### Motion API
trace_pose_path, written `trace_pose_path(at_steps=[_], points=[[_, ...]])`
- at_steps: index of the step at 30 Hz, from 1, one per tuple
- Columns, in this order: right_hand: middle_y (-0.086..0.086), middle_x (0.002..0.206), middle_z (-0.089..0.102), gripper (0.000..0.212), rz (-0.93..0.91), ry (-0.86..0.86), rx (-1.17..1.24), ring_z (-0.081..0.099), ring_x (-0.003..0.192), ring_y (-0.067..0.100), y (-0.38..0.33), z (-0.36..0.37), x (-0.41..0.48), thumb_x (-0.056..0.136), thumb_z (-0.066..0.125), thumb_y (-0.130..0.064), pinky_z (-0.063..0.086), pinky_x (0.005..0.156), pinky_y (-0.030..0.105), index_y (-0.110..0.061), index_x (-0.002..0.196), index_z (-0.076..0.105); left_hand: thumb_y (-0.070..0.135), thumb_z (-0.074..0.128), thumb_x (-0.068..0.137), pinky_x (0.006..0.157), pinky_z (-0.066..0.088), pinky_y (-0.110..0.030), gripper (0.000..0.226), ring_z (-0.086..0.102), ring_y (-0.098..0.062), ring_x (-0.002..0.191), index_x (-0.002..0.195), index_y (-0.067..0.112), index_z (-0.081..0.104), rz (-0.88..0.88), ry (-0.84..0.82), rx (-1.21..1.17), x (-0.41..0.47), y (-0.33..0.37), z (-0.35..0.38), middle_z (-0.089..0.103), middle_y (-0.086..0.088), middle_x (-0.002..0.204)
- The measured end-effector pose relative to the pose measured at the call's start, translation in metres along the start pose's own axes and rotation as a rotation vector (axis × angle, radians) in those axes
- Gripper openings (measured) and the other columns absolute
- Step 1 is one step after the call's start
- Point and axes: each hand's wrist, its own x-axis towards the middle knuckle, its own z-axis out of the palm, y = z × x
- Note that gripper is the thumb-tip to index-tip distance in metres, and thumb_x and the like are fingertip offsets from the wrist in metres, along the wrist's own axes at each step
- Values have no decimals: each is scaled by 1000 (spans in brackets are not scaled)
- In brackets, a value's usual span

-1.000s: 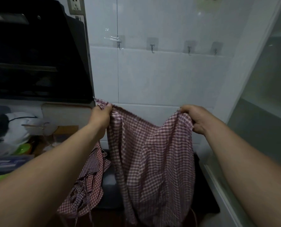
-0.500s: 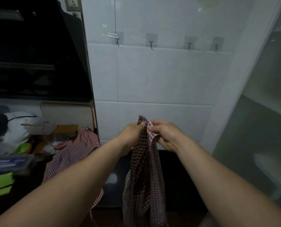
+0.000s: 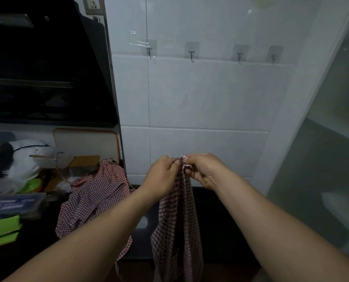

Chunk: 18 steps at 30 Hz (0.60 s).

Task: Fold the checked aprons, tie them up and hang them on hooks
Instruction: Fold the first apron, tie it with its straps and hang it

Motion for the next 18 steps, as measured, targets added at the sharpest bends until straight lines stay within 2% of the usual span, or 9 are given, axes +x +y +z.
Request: trace_pose_path(at_steps=[3, 8, 11, 12, 14, 16, 18], points=[[10, 80, 67, 15, 26, -26, -17, 61, 57, 10, 3, 6, 2, 98, 60, 3, 49, 44, 16, -3, 87, 68, 33, 46, 110, 80, 48, -37, 34, 60, -20, 88, 96, 13, 69, 61, 16, 131, 1, -5, 0, 58, -5, 92], [12, 80, 64, 10, 53, -22, 1, 62, 60, 13, 3, 15, 6, 97, 61, 6, 53, 45, 18, -1, 90, 64, 26, 45, 110, 77, 43, -33, 29, 58, -13, 86, 87, 20, 62, 107, -33, 89, -3, -11, -8, 60, -2, 92], [19, 82, 67, 8, 59, -22, 49, 68, 67, 22, 1, 17, 6, 96, 59, 7, 59, 50, 25, 6, 90, 64, 32, 56, 102, 82, 52, -29, 15, 65, -8, 95, 105, 23, 67, 139, -99, 17, -8, -14, -10, 69, 4, 102], [20, 82, 68, 7, 47, -34, 33, 70, 67, 25, 0, 17, 6, 97, 59, 5, 60, 52, 27, 7, 92, 64, 32, 60, 100, 85, 55, -29, 16, 68, -8, 97, 111, 23, 68, 133, -91, -10, -8, -17, -11, 72, 5, 103], [17, 80, 71, 12, 4, -65, -49, 72, 68, 26, -5, 12, 5, 100, 57, -4, 62, 58, 31, 4, 99, 66, 27, 62, 103, 87, 58, -40, 16, 71, -12, 95, 112, 19, 72, 83, -66, -58, -5, -22, -17, 77, -2, 102], [13, 83, 72, 15, -78, -39, -180, 72, 74, 26, -11, -1, 6, 101, 56, -10, 62, 66, 30, -1, 104, 68, 21, 57, 107, 87, 57, -55, 21, 68, -22, 87, 105, 7, 73, -13, -60, -135, -1, -22, -28, 76, -20, 100], [12, 90, 71, 13, -202, 5, -328, 69, 83, 25, -16, -17, 10, 99, 57, -7, 56, 71, 28, -9, 103, 70, 16, 52, 108, 91, 56, -54, 26, 67, -27, 88, 105, -3, 69, -92, -89, -219, -1, -19, -44, 72, -28, 105]])
